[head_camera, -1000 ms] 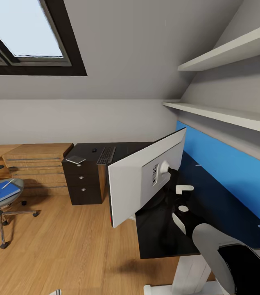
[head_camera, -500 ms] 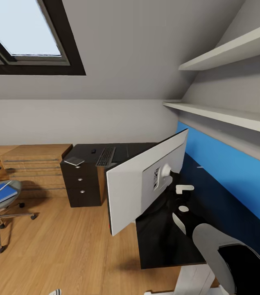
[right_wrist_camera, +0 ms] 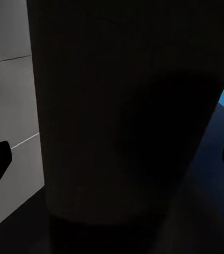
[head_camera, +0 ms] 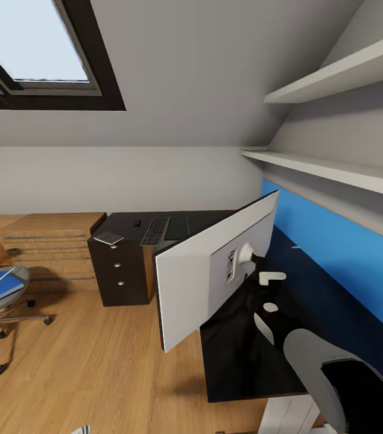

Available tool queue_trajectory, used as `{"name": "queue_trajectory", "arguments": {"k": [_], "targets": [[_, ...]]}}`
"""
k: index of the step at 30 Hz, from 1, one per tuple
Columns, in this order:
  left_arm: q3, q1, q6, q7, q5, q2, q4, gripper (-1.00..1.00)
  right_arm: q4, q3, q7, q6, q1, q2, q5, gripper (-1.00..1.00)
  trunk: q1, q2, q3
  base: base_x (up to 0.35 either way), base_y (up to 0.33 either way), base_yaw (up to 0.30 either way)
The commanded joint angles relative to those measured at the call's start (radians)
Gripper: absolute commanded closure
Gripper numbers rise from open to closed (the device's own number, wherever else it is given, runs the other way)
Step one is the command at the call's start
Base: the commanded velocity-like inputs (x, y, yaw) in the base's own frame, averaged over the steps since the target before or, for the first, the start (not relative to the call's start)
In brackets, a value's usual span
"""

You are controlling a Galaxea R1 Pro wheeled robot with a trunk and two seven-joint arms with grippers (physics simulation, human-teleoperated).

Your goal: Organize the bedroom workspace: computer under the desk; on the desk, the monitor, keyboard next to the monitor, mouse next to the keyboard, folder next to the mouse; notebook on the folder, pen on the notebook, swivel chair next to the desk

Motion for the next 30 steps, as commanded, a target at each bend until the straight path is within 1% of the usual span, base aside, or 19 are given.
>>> {"name": "queue_trajectory", "arguments": {"k": [1,2,3,17,30], "targets": [[-0.008,-0.001,-0.006,0.008,0.011,0.002,0.0,-1.0,0.001,0.008,-0.008,-0.001,-0.001,0.0,-0.001,-1.0,0.0,-0.001,-0.001,0.004,0.0,0.0],[-0.008,0.0,-0.006,0.008,0.011,0.002,0.0,-1.0,0.001,0.008,-0.008,-0.001,-0.001,0.0,-0.001,-1.0,0.0,-0.001,-0.001,0.003,0.0,0.0],[-0.008,-0.001,-0.006,0.008,0.011,0.002,0.0,-1.0,0.001,0.007,-0.008,-0.001,-0.001,0.0,0.0,1.0,0.0,-0.001,-0.001,0.003,0.0,0.0],[-0.008,0.0,-0.007,0.008,0.011,0.002,0.001,-1.0,0.0,0.008,-0.008,-0.002,-0.001,0.004,-0.001,1.0,0.0,-0.001,-0.001,0.0,0.0,0.0],[-0.008,-0.001,-0.007,0.008,0.009,0.002,0.0,-1.0,0.002,0.009,-0.008,-0.004,0.0,-0.002,-0.001,1.0,0.0,-0.001,-0.001,0.0,0.0,0.0]]}}
